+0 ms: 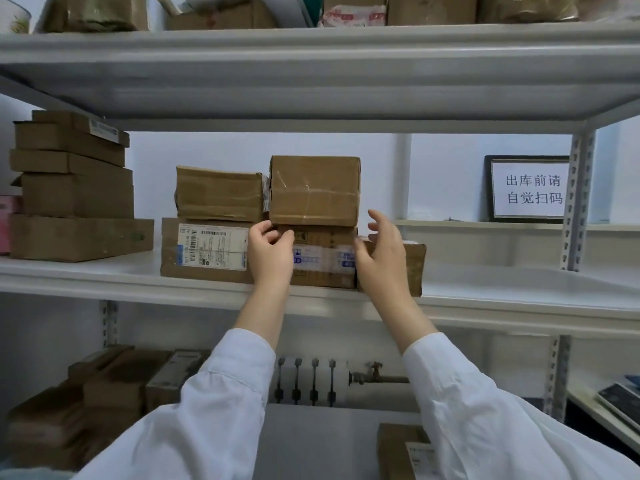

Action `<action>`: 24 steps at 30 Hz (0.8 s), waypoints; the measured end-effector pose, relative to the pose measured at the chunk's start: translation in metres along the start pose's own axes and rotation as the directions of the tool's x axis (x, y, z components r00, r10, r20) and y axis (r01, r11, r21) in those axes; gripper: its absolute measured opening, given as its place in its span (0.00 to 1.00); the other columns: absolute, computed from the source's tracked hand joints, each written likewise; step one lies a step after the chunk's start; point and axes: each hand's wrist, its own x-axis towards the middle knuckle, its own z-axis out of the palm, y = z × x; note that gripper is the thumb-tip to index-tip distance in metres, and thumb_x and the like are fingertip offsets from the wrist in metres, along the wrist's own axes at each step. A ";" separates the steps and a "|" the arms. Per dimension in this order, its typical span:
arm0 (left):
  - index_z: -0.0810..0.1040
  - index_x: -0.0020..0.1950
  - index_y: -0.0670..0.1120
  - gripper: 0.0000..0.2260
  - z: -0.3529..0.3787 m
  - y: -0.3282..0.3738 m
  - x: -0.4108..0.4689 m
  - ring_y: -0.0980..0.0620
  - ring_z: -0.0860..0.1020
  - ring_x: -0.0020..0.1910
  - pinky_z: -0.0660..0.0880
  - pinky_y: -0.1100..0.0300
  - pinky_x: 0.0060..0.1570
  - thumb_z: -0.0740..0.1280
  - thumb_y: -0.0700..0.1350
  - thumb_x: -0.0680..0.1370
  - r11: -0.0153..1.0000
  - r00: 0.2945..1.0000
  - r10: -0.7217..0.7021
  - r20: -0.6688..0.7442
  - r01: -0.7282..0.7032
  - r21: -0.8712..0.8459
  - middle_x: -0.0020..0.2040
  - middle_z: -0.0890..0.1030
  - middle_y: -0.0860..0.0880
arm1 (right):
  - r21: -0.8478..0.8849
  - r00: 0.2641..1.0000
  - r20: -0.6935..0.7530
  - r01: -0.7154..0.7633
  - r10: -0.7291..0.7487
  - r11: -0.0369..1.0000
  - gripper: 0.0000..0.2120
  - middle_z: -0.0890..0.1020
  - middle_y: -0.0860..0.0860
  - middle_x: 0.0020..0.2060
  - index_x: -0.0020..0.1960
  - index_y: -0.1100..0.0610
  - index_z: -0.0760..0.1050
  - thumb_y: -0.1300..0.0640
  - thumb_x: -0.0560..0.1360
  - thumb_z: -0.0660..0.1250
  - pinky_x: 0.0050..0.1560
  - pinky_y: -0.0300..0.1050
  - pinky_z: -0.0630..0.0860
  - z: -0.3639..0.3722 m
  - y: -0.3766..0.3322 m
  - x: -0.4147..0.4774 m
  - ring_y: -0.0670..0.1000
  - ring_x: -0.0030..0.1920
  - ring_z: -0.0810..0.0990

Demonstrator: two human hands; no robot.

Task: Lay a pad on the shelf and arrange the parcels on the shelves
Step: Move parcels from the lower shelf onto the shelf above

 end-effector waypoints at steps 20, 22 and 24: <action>0.74 0.37 0.49 0.12 0.024 -0.172 -0.130 0.55 0.73 0.29 0.69 0.71 0.27 0.61 0.34 0.75 0.968 0.975 -0.205 0.084 0.215 -0.132 0.32 0.77 0.49 | -0.220 0.975 0.148 -0.131 0.165 0.967 0.08 0.78 0.49 0.43 0.48 0.59 0.79 0.58 0.77 0.62 0.48 0.42 0.72 -0.069 0.122 -0.153 0.49 0.48 0.76; 0.74 0.37 0.48 0.12 0.032 -0.189 -0.136 0.54 0.73 0.31 0.70 0.68 0.30 0.60 0.34 0.75 0.954 0.959 -0.267 0.092 0.277 -0.114 0.32 0.77 0.49 | -0.238 0.947 0.176 -0.223 0.268 0.945 0.08 0.78 0.49 0.44 0.48 0.58 0.79 0.56 0.77 0.62 0.48 0.44 0.73 -0.072 0.138 -0.162 0.48 0.49 0.76; 0.74 0.37 0.48 0.12 0.040 -0.202 -0.141 0.54 0.73 0.31 0.71 0.68 0.32 0.60 0.33 0.75 0.942 0.947 -0.310 0.088 0.318 -0.108 0.32 0.77 0.49 | -0.258 0.918 0.191 -0.295 0.347 0.920 0.09 0.78 0.49 0.46 0.50 0.57 0.78 0.55 0.77 0.62 0.49 0.43 0.73 -0.074 0.153 -0.170 0.48 0.49 0.76</action>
